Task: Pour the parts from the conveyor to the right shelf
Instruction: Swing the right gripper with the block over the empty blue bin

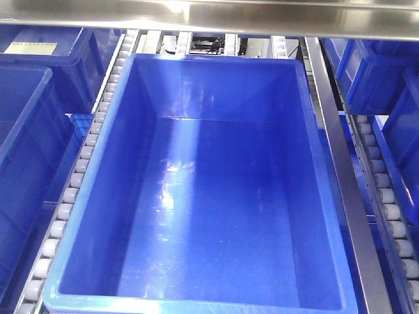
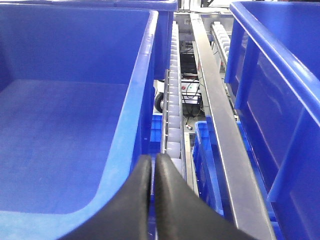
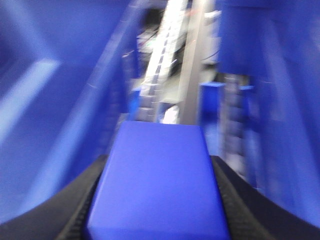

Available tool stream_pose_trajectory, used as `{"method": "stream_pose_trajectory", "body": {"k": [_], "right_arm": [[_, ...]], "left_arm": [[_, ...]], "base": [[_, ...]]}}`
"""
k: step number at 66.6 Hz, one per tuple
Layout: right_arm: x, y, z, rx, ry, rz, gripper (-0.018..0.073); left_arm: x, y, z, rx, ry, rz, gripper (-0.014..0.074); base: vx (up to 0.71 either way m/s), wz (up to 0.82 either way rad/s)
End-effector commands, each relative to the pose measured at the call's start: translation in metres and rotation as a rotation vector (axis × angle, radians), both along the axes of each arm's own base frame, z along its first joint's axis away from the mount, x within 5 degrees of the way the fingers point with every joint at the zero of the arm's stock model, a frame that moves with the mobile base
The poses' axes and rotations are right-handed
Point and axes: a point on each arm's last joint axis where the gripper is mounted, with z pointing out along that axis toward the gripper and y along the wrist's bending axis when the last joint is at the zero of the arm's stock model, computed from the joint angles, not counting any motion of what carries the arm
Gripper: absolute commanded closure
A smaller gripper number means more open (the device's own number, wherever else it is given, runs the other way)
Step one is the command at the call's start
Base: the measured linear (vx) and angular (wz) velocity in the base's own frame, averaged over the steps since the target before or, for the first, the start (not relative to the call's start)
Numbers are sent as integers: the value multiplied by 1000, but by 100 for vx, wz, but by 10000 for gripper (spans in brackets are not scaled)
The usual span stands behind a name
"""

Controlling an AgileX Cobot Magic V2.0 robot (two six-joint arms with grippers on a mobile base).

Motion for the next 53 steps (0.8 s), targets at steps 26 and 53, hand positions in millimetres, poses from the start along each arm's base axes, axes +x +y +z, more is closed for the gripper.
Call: {"method": "stream_pose_trajectory", "body": {"k": [26,53], "right_arm": [[117,95,27,-26,218,333,564],[195,181,-9,-150,614,441,564]], "left_arm": [[-1,-1,14,-15,-110,-8,603],[-1,-1,14,-15,-110,-8,603]], "base": [[0,0],[0,0]]}}
